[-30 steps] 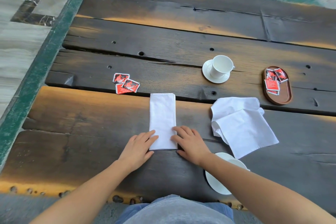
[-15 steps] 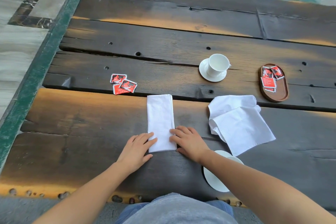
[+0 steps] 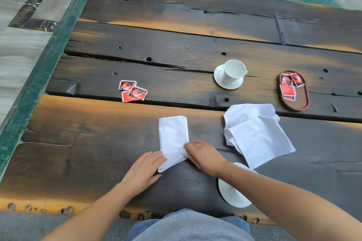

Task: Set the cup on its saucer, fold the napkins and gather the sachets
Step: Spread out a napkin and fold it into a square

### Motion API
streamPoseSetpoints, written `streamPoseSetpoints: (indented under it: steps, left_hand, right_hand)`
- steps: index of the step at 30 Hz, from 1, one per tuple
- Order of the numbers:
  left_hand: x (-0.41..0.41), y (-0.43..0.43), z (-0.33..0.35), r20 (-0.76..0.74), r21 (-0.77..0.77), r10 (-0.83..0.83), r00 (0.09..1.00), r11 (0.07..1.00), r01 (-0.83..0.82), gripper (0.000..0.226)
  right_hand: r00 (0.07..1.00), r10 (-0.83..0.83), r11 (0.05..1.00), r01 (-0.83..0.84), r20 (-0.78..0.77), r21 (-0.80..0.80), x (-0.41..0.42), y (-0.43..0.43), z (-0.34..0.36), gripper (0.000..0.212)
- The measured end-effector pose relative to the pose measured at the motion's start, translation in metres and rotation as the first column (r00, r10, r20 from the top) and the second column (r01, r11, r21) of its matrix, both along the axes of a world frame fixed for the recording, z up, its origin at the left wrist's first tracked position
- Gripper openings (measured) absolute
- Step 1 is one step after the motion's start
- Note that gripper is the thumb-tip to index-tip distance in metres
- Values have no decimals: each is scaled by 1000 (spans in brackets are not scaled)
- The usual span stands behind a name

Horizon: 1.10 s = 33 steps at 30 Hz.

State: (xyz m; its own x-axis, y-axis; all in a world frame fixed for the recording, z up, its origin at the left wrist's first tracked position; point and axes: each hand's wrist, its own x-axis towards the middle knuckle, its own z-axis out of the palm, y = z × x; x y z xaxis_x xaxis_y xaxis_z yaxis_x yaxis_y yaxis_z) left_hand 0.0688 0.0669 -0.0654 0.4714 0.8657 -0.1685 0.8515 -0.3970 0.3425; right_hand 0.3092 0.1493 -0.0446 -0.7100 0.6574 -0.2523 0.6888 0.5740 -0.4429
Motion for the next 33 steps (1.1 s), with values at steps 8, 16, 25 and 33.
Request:
streamPoseSetpoints:
  steps: [8, 16, 25, 33]
  left_hand:
    - [19, 11, 11, 173, -183, 349, 921, 930, -318, 22]
    - [34, 27, 8, 171, -440, 510, 843, 805, -398, 12]
    - [45, 39, 4, 31, -459, 624, 781, 703, -543, 14]
    - [47, 39, 4, 54, -441, 689, 723, 666, -602, 21]
  right_hand:
    - [913, -396, 893, 358, -99, -271, -3, -13, 1, 18]
    - [779, -626, 729, 566, -40, -385, -2, -13, -10, 25]
    - [697, -700, 618, 699, 151, -360, -3, 3, -16, 37]
    - [569, -810, 445, 754, 143, -483, 1, 8, -13, 39]
